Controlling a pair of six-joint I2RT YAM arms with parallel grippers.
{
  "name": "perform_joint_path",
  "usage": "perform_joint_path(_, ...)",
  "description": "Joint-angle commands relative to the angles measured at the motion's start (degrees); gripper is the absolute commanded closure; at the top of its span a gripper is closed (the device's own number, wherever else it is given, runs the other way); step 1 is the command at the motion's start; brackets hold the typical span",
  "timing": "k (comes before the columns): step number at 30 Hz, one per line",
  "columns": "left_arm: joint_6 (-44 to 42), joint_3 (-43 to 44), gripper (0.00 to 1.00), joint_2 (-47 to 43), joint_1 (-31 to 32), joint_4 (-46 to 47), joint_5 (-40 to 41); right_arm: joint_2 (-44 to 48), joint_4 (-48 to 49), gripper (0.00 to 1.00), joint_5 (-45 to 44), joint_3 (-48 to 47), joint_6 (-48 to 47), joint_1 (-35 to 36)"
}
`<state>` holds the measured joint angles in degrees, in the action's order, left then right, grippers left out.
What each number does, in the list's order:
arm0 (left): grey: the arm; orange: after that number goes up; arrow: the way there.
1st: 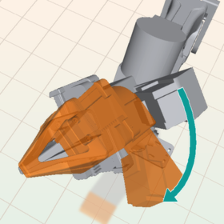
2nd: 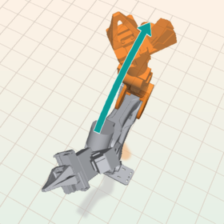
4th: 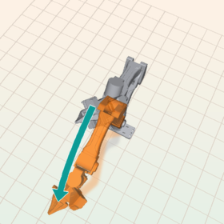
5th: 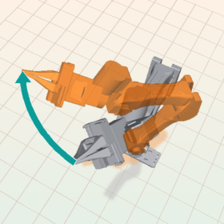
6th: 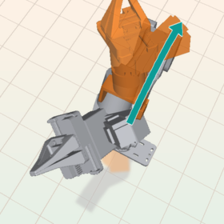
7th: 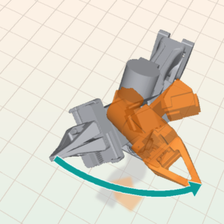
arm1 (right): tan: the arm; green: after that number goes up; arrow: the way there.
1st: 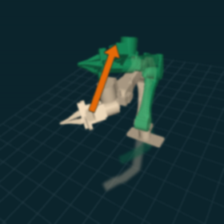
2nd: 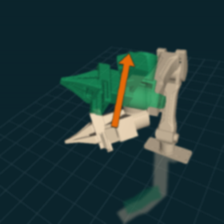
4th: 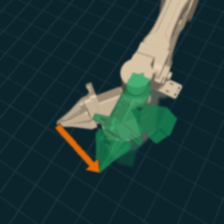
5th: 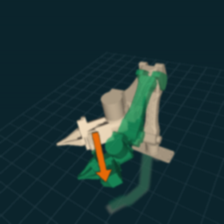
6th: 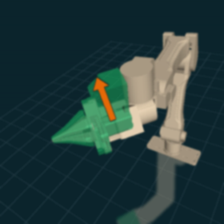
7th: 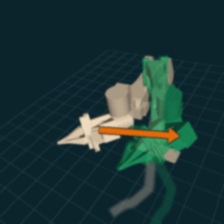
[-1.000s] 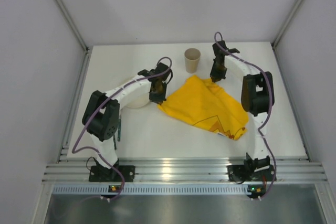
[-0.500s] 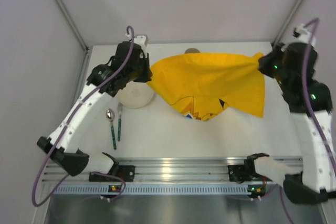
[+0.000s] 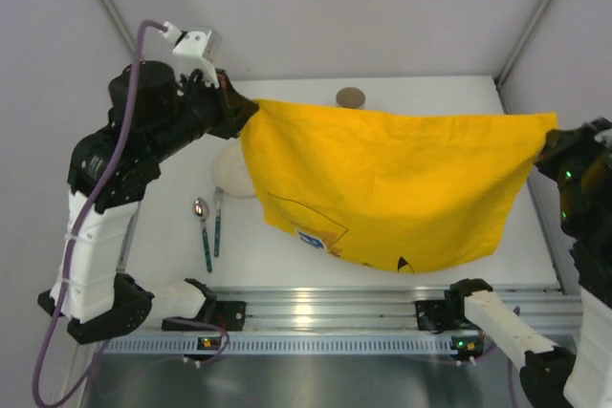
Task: Set the dinner table for one person
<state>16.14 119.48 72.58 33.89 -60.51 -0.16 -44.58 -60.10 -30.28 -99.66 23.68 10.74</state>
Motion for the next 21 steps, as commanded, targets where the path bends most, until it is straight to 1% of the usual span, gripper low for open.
perform_joint_path(1, -1.20, -1.00, 1.00, 8.62, -0.40, -2.78, 0.43, -12.42, -0.63, 1.00, -3.29, 0.96, -1.71, 0.16)
perform_joint_path(4, -0.85, -3.28, 1.00, 12.14, -0.31, -0.32, 0.86, -17.98, 0.50, 1.00, -3.91, 2.44, -0.48, 0.16)
perform_joint_path(5, -0.41, -4.59, 1.00, 12.76, -0.31, 1.00, 0.78, -18.78, 1.11, 1.00, -4.08, 4.54, -0.13, 0.07)
perform_joint_path(7, 0.20, -9.07, 1.00, 13.99, -0.40, 5.12, 0.60, -20.54, 4.97, 1.00, -3.65, 7.71, 0.57, -0.19)
perform_joint_path(8, 0.64, -11.00, 1.00, 14.52, -0.49, 6.53, 0.86, -20.98, 6.55, 1.00, -3.12, 11.55, 0.75, -0.37)
perform_joint_path(9, 0.91, -14.77, 1.00, 15.05, -0.66, 8.03, 0.95, -21.34, 10.05, 1.00, -2.07, 13.77, 1.10, -0.37)
perform_joint_path(10, 1.08, -16.80, 1.00, 16.27, -1.01, 11.52, 1.04, -22.56, 11.65, 1.00, -1.71, 15.96, 1.28, -0.37)
perform_joint_path(11, 1.87, -18.56, 1.00, 16.98, -1.11, 12.95, 2.00, -23.27, 13.32, 1.00, -1.54, 19.99, 1.89, -0.55)
perform_joint_path(12, 2.22, -21.54, 1.00, 17.77, -1.37, 14.70, 2.01, -24.14, 16.56, 1.00, -1.36, 21.94, 2.16, -0.81)
perform_joint_path(14, 3.19, -24.19, 1.00, 21.18, -2.42, 18.75, 2.36, -27.22, 20.00, 1.00, -1.45, 26.85, 2.51, -1.33)
perform_joint_path(15, 3.28, -24.56, 1.00, 22.68, -2.86, 19.81, 2.01, -28.53, 22.63, 1.00, -1.71, 27.67, 2.86, -1.51)
perform_joint_path(16, 3.28, -24.65, 1.00, 24.18, -3.47, 20.51, 2.27, -31.77, 23.96, 1.00, -1.71, 28.28, 3.21, -1.86)
perform_joint_path(17, 2.67, -24.56, 1.00, 27.50, -3.65, 21.39, 2.80, -33.63, 25.28, 1.00, -1.45, 28.81, 3.47, -2.56)
perform_joint_path(20, 1.18, -20.71, 1.00, 33.83, -4.71, 20.53, 5.34, -41.18, 30.02, 1.00, -0.04, 27.59, 4.00, -4.41)
perform_joint_path(21, 0.65, -19.65, 1.00, 37.69, -5.06, 20.35, 5.61, -43.38, 31.34, 1.00, 0.22, 26.46, 4.18, -4.68)
